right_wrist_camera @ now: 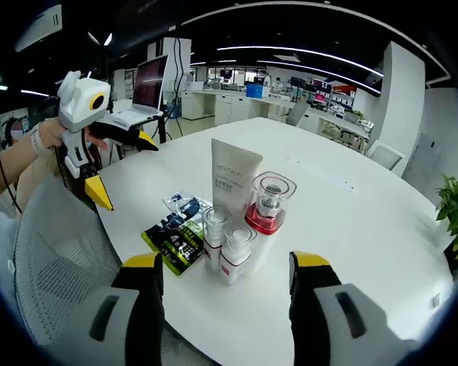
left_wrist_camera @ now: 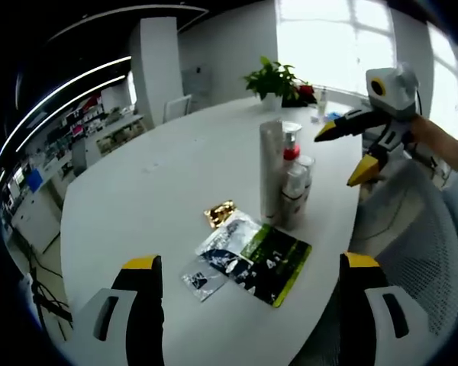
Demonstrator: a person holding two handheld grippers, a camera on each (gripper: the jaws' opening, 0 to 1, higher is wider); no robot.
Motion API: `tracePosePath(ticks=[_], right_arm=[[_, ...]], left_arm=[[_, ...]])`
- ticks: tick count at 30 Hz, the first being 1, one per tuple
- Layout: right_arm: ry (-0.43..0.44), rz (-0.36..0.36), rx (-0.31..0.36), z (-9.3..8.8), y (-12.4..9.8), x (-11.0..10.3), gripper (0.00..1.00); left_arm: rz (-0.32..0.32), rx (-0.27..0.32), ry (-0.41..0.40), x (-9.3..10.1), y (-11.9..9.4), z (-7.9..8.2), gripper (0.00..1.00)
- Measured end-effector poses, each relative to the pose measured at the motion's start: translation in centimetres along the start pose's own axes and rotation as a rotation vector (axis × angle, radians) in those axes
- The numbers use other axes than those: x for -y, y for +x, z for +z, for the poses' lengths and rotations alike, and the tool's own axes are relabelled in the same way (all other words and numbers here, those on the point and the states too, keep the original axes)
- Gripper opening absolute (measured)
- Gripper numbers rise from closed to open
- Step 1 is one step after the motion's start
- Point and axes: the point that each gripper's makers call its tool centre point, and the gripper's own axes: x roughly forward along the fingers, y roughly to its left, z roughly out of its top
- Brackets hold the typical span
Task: Arrange the skincare products in the storage area until every visible bottle or jar stands upright without overlapping.
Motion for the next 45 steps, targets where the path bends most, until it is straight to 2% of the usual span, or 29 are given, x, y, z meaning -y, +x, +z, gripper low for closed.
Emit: tracePosePath(ticks=[8,17,21,23,32,35,45], right_arm=[[0.026,0.01,0.01,-0.1,-0.2,0.1,0.61],[0.04,0.01,-0.006,-0.7,-0.2,0.1,0.59],[0.047,0.01,-0.007,-0.8,-0.2,0.1,0.58],[0.047,0.009,-0.01,-0.9,-0.2,0.1,0.58],[0.061,0.023,-0.002,-0.9,-0.1,-0.2,0.56],[0.066,0.026,-0.011,-1.2,-0.1,-0.2,0.56],[0.078,0.038,-0.015,-1.5,0.0,-0.4,0.55]], left_arm=[[-0.031,-0.054,0.045,-0.7,1.0,-1.0,0.83],[-0.057,-0.099,0.076,-2.0,1.9,-1.9,0.75],[-0.08,-0.132,0.119,-2.4,2.5,-2.6,0.71],[-0.095,-0.141,0.158,-2.6,2.9,-3.0,0.7],[-0.102,-0.203,0.233,-4.4,4.0,-3.8,0.66],[-0.122,-0.206,0.249,-4.4,4.4,-3.7,0.65],[-0.178,-0.283,0.311,-5.0,6.5,-4.7,0.58]])
